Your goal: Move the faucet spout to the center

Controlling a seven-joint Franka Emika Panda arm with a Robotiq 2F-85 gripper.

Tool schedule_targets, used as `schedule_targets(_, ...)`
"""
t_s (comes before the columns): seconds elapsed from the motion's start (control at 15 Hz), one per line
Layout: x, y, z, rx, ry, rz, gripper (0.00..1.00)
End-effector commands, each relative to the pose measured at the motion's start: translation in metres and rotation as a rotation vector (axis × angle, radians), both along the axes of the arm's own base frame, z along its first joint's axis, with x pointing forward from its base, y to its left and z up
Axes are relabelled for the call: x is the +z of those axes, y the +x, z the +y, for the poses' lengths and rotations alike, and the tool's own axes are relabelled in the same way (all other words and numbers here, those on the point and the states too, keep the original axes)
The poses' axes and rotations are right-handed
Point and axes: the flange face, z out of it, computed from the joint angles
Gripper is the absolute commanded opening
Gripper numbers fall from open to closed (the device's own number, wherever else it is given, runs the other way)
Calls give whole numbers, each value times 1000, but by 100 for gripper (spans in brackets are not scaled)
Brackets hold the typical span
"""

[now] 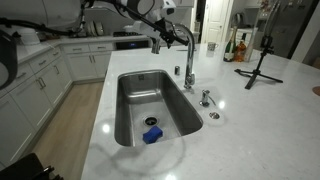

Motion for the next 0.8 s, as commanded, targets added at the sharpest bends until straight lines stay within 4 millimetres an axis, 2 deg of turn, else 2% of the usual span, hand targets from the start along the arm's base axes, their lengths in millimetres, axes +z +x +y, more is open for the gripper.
schedule_targets(0.0, -1, -2, 30, 34, 18, 38, 100)
schedule_targets(0.27, 6, -26, 50, -21, -45, 204, 100)
schedule_targets(0.47, 32, -62, 65, -4, -71, 343, 100)
schedule_targets(0.73, 79, -121, 79, 44, -111, 491, 100)
